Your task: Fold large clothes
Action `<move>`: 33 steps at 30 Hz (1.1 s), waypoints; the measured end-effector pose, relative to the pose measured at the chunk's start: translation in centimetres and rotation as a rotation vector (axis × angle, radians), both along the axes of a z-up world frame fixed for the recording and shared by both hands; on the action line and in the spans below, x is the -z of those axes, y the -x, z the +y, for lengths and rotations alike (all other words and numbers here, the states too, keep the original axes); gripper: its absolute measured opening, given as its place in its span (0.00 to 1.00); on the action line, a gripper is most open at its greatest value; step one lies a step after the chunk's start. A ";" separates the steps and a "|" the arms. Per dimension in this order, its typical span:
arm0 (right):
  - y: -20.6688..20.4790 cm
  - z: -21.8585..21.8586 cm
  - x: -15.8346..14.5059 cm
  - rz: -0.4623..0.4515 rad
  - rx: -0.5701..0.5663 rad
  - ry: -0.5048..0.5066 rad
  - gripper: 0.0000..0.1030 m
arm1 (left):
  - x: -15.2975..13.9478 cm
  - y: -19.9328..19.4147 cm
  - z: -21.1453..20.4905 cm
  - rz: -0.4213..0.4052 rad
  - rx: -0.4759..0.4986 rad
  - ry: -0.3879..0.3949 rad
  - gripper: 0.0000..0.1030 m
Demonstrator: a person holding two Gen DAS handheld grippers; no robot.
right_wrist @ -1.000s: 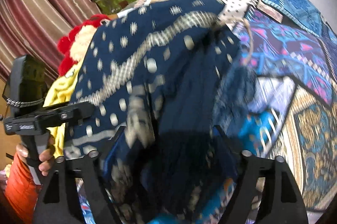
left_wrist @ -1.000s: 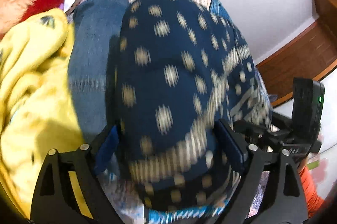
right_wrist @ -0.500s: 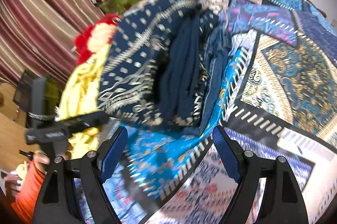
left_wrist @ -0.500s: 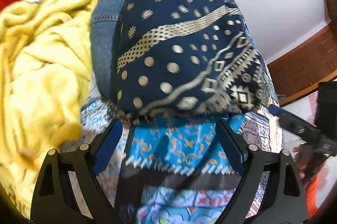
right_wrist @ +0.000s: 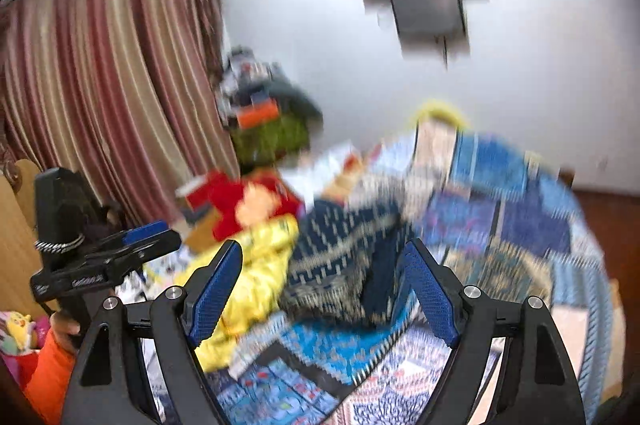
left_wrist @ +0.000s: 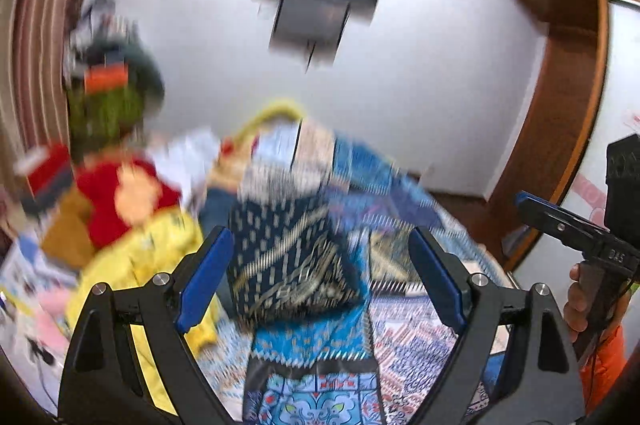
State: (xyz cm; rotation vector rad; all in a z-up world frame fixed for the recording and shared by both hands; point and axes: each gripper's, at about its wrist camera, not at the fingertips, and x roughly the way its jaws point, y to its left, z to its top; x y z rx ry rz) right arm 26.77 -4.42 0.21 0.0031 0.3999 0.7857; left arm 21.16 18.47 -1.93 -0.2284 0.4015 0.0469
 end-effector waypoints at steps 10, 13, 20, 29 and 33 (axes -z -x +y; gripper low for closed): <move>11.9 -3.0 -3.3 -0.286 0.101 -0.114 0.79 | -5.5 10.2 -6.4 -0.275 -0.082 -0.206 0.87; 13.8 -2.8 -2.6 -0.300 0.119 -0.105 0.79 | -5.2 11.6 -7.4 -0.303 -0.101 -0.226 0.87; 15.3 -2.2 -1.0 -0.300 0.186 -0.040 0.80 | -3.9 12.2 -7.8 -0.284 -0.113 -0.213 0.88; 14.8 -2.5 -0.4 -0.276 0.249 -0.040 1.00 | -2.9 11.6 -8.1 -0.241 -0.120 -0.224 0.99; 14.8 -2.5 -0.2 -0.287 0.254 -0.032 1.00 | -2.6 11.3 -8.0 -0.236 -0.119 -0.225 0.99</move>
